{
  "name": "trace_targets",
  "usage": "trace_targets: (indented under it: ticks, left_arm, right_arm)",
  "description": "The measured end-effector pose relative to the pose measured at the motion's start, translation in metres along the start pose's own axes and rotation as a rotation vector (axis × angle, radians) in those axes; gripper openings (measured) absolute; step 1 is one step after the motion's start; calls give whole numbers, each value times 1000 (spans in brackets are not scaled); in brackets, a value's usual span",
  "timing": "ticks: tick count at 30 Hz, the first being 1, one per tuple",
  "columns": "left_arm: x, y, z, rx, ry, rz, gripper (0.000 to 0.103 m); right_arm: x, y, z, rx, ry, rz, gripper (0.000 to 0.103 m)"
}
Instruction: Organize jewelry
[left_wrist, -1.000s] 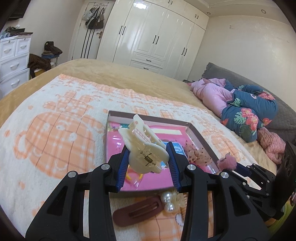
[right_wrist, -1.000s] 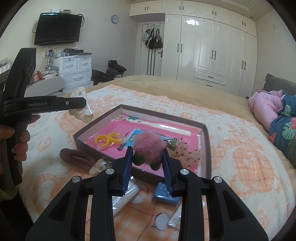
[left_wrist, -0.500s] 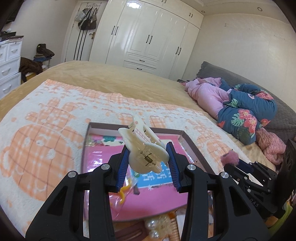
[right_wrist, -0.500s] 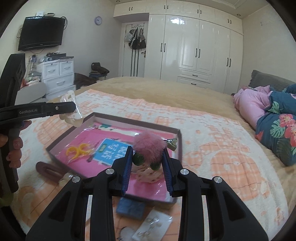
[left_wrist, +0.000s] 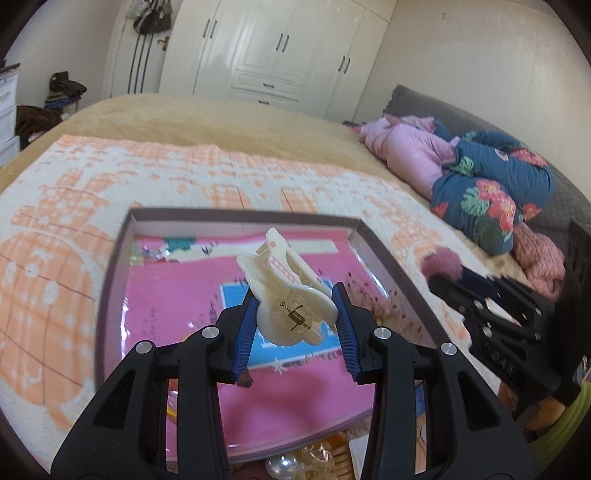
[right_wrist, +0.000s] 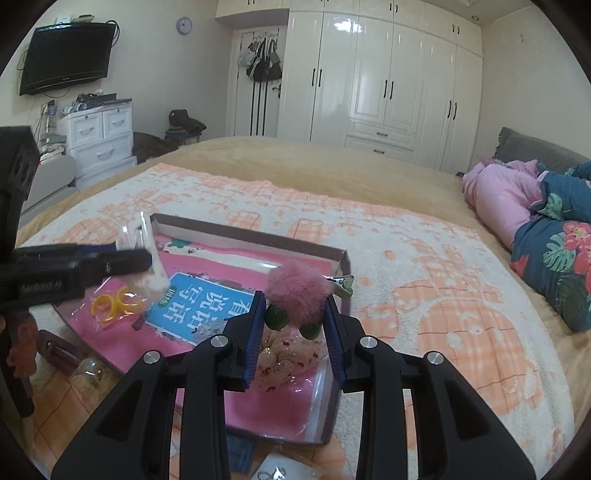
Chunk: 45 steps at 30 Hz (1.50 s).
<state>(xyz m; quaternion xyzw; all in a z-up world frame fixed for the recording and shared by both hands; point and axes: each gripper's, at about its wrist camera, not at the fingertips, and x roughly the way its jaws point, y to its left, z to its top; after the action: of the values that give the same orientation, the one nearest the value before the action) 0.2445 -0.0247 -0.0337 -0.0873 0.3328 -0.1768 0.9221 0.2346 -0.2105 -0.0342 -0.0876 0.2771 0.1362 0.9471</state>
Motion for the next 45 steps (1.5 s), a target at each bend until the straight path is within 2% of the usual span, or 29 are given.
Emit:
trace_targets:
  ticks: [8,21,22,26,32,37,40,42,45]
  left_arm:
    - [14,-4,-18,21,75,-17,31]
    - [23,-10,-34,52,138,-28,31]
    - [23,-10,-34,54,139,-28,31]
    - [22,-11,-34,53,141,-28,31]
    - [21,-10,-35,53,140,-20,31]
    - [19,-9,-35,54,143,-6,32]
    - [15,-8,-35,51,137,1,41]
    - [11,-6,-33,47,126,8,50]
    - [4,-4,-30,42,105,15,57]
  right_arm:
    - [27,1,-3,20,87,24,30]
    - [41,2,-20,53,144,44,33]
    - [40,2,-20,56,144,44,34]
    - [31,1,-23,75,125,47,53]
    - [10,-2,-27,91,66,28,66]
    - [-4,-2,-30,95,40,23,70]
    - [-9,-3,-30,102,32,25,73]
    - [-13,-4,-31,105,26,20,74]
    - [-19,-5,-33,105,20,10,76]
